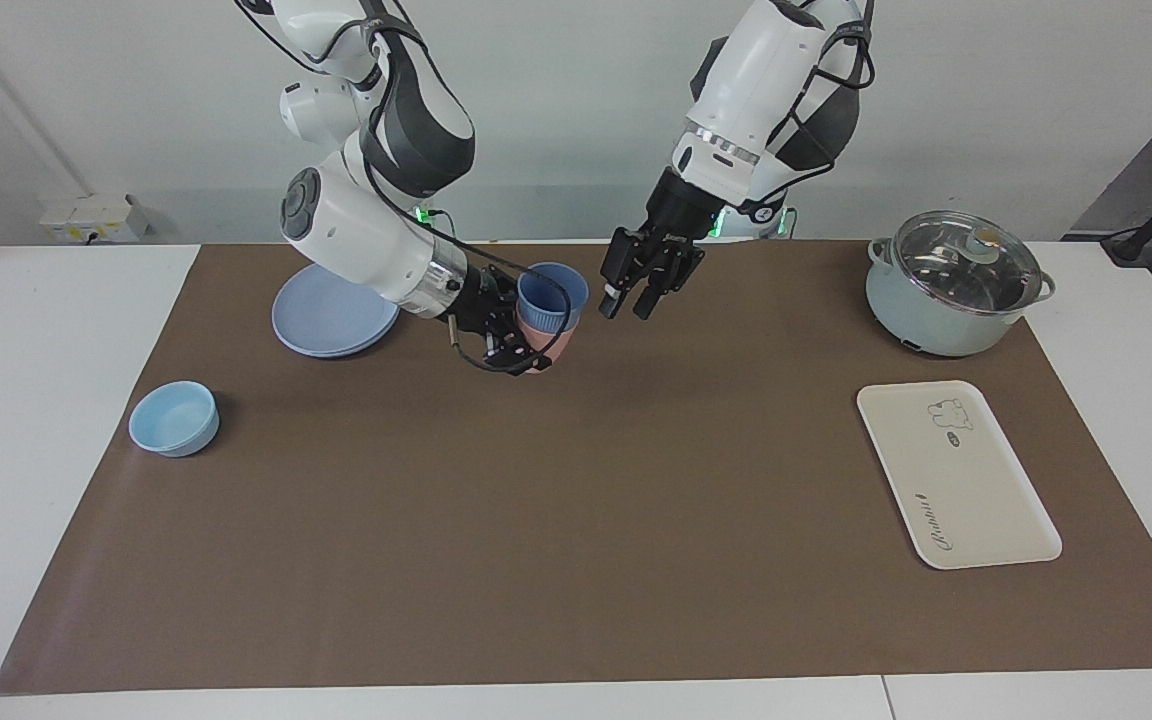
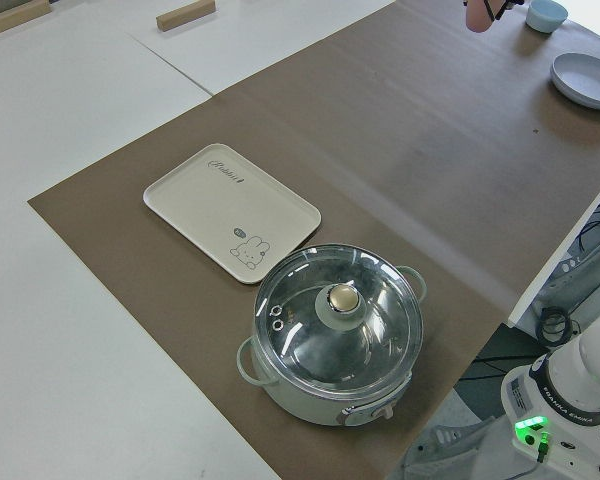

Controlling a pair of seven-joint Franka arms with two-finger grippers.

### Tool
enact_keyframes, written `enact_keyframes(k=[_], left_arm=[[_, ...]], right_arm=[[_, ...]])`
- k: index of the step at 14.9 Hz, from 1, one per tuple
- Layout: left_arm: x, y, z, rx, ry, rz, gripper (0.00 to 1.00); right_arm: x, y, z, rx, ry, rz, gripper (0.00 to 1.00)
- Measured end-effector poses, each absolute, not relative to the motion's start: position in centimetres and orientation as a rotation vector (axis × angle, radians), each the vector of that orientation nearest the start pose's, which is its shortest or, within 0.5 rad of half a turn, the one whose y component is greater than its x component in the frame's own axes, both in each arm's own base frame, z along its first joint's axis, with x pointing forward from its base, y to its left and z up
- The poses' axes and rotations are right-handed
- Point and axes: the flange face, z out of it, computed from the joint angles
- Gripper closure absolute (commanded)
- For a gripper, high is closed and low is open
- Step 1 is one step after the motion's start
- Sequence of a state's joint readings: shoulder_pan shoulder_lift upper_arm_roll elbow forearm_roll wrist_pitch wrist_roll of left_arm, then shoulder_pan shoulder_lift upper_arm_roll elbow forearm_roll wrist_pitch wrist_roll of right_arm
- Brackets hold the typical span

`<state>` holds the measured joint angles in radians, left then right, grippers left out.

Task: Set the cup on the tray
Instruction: 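Bring the cups toward the left gripper and grasp the blue cup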

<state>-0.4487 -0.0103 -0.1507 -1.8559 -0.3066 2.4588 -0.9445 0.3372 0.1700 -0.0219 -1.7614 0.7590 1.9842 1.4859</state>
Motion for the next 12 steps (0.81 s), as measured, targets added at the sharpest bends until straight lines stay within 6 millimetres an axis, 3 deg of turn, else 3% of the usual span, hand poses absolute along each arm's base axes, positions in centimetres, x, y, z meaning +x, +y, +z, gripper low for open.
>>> enact_keyframes(k=[8, 12], left_arm=[[50.1, -34.6, 61.6, 2.338, 0.695, 0.318, 0.35], [49.2, -35.5, 60.9, 2.39, 0.662, 0.266, 0.4]], right_arm=[[57.7, 23.8, 49.4, -1.898, 1.729, 0.66, 1.0], [57.7, 23.8, 49.2, -1.896, 1.732, 0.659, 1.0]])
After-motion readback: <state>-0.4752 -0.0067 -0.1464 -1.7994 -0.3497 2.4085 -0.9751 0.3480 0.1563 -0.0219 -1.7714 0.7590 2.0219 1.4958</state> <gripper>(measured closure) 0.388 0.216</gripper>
